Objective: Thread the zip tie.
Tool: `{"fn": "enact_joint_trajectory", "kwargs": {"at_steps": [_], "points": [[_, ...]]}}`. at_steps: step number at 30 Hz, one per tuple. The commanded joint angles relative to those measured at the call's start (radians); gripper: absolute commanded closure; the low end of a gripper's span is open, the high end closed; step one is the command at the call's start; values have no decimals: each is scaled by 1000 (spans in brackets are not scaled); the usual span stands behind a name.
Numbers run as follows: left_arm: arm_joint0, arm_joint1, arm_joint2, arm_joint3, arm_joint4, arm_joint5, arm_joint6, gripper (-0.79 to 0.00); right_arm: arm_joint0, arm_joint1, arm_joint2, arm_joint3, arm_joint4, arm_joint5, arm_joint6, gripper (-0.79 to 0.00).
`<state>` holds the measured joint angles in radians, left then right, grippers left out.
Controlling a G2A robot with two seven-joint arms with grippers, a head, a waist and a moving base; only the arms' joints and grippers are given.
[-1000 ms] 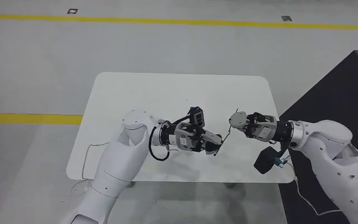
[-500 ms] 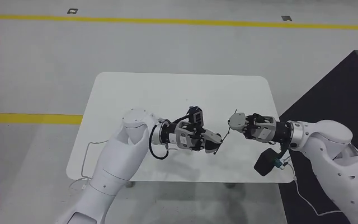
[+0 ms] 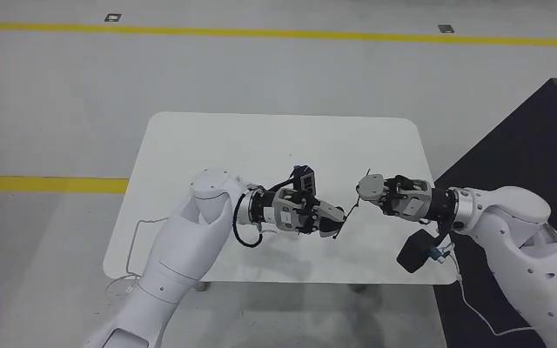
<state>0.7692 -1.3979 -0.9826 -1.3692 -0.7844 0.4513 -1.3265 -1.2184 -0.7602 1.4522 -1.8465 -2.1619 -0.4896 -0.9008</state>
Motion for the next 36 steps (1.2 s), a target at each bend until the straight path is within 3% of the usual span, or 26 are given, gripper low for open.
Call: {"fn": "enact_joint_trajectory", "kwargs": {"at_steps": [1, 36], "points": [[-1, 1, 1, -2, -2, -2, -2, 0, 0, 0, 1, 2, 3, 0, 2, 0], [-16, 21, 31, -3, -31, -20, 23, 0, 0, 5, -6, -7, 4, 2, 12, 0]]}}
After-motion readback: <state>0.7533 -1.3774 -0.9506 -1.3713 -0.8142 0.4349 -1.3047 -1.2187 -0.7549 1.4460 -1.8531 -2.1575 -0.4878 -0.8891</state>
